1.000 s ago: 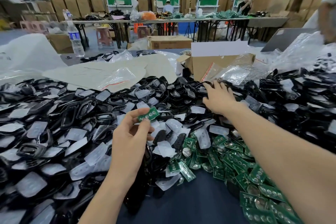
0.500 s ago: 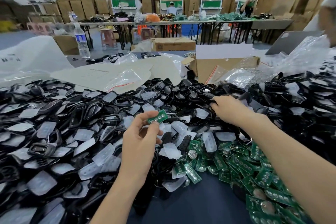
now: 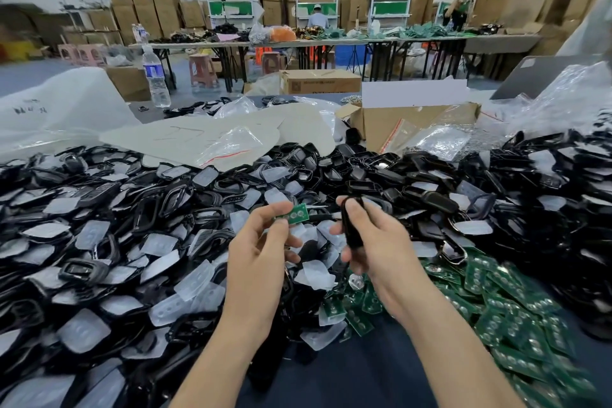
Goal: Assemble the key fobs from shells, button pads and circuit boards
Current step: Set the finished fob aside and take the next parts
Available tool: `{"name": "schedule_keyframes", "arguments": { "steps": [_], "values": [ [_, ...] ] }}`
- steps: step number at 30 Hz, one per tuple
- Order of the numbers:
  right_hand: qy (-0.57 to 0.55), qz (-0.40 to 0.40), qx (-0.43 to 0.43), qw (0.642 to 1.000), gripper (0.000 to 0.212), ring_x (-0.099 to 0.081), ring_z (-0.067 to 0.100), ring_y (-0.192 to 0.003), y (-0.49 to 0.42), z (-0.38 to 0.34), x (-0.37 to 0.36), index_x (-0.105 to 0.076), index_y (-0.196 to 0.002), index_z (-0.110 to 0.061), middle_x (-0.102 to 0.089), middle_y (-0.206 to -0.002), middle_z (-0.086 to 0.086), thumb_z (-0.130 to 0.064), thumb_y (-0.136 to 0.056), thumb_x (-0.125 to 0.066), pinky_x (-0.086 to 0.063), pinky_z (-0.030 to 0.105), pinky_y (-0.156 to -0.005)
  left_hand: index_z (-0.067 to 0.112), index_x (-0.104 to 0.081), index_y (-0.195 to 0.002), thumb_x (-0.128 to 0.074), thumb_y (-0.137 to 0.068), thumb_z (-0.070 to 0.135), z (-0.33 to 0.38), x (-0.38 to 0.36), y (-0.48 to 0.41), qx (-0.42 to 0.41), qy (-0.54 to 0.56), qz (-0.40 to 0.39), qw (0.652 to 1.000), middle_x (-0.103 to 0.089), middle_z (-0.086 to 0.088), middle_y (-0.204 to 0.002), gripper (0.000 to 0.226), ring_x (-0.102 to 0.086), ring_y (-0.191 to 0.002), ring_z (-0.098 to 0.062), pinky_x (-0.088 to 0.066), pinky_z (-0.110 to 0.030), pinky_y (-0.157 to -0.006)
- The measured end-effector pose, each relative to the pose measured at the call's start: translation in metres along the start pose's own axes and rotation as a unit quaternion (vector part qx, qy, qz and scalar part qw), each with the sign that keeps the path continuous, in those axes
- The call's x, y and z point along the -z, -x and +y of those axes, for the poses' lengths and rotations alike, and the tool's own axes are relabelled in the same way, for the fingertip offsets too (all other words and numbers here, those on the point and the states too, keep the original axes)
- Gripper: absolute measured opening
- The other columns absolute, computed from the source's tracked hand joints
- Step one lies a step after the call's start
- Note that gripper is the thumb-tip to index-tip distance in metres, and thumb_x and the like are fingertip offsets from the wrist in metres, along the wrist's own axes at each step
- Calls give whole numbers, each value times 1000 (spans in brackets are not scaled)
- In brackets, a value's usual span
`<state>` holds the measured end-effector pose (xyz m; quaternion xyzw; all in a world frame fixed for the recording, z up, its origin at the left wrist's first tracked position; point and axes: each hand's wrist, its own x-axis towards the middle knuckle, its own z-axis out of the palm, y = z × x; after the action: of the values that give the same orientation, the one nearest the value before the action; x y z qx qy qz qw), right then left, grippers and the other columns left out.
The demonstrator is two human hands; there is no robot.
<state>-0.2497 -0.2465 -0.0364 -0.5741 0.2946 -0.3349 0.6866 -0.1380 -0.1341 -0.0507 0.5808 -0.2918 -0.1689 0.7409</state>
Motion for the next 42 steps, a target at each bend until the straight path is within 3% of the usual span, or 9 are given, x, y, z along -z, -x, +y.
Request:
{"name": "schedule_keyframes", "arguments": {
  "steps": [4,8,15,18,21,25,30,34,42],
  "values": [
    [-80,-36,-82,993,40,-59,12,-52,-2,7,-6,-64,-113,-8,-75,-82,4,-43,-104,-46,-39,20,-38,38,-72,-97,-56,-99,11,-1,-2,0,-14,-29,-2,999,-70,7,-84,32,-65,-74,-9,-54,-22,-64],
    [-186,-93,-138,968,52,-73,17,-80,-1,5,-6,-61,-122,-1,-76,-108,14,-43,-107,-36,-58,24,-58,40,-70,-97,-56,-99,11,-2,-2,1,-27,-55,-3,998,-71,4,-81,32,-65,-73,-9,-54,-21,-65],
    [-251,-140,-149,946,32,-73,25,-105,-5,10,-5,-61,-126,7,-72,-118,21,-5,-104,-40,-59,23,-74,43,-70,-96,-59,-99,13,-2,-2,-1,-33,-58,0,998,-71,5,-85,33,-66,-73,-7,-55,-22,-64],
    [-233,-122,-129,956,36,-73,27,-105,-8,17,-7,-59,-131,7,-70,-121,23,10,-101,-39,-60,23,-77,45,-69,-103,-59,-100,13,-2,-3,0,-29,-51,-4,998,-71,8,-88,33,-67,-74,-8,-55,-22,-65],
    [-136,-90,-45,986,38,-72,21,-109,-8,23,-10,-52,-141,-5,-65,-132,14,4,-105,-43,-58,22,-86,38,-62,-114,-64,-98,19,-3,-3,0,-29,-65,2,997,-70,11,-91,25,-69,-76,-10,-56,-24,-68],
    [-75,-65,27,995,28,-74,21,-103,-6,23,-11,-62,-125,-13,-75,-114,8,-1,-101,-56,-58,20,-83,31,-63,-107,-67,-96,23,-4,-3,0,-25,-71,6,997,-73,8,-92,14,-70,-83,-11,-55,-25,-71],
    [-45,-71,63,994,25,-74,17,-102,-3,19,-13,-70,-116,-14,-78,-107,4,-1,-99,-58,-57,18,-81,33,-66,-101,-66,-97,23,-5,-2,0,-39,-84,3,996,-73,3,-87,10,-69,-81,-14,-58,-40,-78],
    [-36,-71,71,994,27,-74,13,-101,-4,20,-15,-70,-118,-14,-79,-105,1,0,-99,-58,-56,17,-81,45,-66,-93,-67,-96,21,-5,-2,0,-46,-92,-6,995,-73,4,-86,23,-69,-80,-13,-58,-37,-76],
    [-15,-83,86,993,29,-74,11,-101,-6,25,-13,-70,-123,-11,-79,-104,-3,-2,-98,-60,-56,17,-82,45,-66,-92,-67,-96,18,-8,1,-3,-39,-88,-15,995,-74,3,-85,26,-70,-79,-12,-56,-27,-72]
  ]
}}
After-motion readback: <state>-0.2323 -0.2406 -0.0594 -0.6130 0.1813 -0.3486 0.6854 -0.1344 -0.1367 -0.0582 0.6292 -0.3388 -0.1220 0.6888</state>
